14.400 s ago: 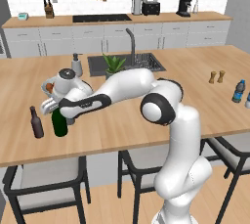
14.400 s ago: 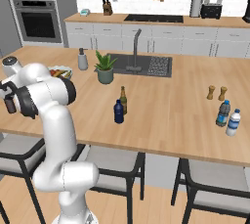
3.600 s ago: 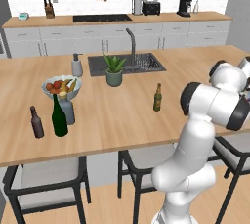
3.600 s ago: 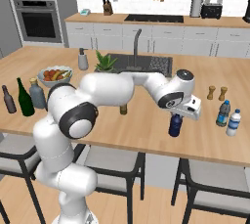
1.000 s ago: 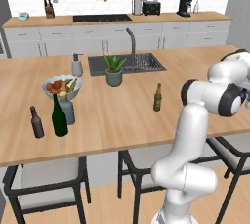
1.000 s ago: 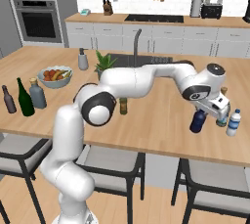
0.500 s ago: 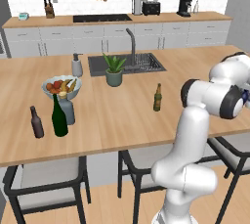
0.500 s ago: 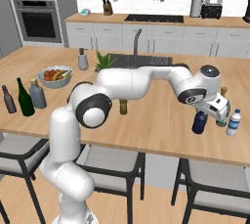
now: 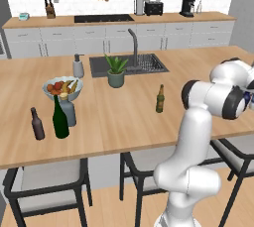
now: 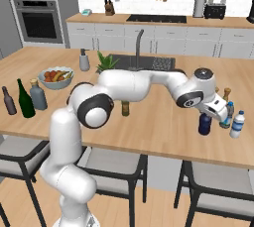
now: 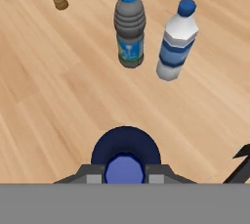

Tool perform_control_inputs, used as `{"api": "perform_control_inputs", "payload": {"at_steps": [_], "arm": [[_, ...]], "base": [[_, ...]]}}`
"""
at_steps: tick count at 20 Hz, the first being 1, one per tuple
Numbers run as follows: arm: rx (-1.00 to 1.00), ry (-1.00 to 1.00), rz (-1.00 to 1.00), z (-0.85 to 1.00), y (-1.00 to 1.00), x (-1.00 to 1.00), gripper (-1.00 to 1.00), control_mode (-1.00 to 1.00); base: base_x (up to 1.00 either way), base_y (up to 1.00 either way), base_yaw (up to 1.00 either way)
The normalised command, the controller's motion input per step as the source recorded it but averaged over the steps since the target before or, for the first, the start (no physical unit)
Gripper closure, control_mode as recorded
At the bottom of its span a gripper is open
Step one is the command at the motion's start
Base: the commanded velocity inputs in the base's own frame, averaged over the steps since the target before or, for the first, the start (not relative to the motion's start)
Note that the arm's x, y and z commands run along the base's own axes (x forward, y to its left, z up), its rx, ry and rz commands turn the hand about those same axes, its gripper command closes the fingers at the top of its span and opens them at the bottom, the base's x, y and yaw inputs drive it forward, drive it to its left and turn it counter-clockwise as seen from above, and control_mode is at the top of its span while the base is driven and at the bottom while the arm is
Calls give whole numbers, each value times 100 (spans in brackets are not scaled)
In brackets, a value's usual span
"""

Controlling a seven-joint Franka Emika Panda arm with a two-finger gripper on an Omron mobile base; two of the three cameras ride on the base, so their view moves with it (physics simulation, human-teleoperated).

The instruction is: Move the plastic bottles in the middle to the plastics group, and the glass bottles in the middle to the glass group.

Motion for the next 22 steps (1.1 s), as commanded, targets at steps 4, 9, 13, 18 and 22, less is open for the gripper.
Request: {"api": "perform_control_inputs", "payload": {"at_steps": [4,9,13,18,22], "arm": [[1,0,-4,0,-29,24,100,-100],[1,0,-5,0,-29,27,100,-100],[3,0,-2,0,-20,3,100,-100],[3,0,0,-21,-1,0,100,-100],[0,0,-1,-34,0,1,100,-100]], "base": [[0,0,0],[0,0,0],[0,0,0],[0,0,0],[0,0,0]]}}
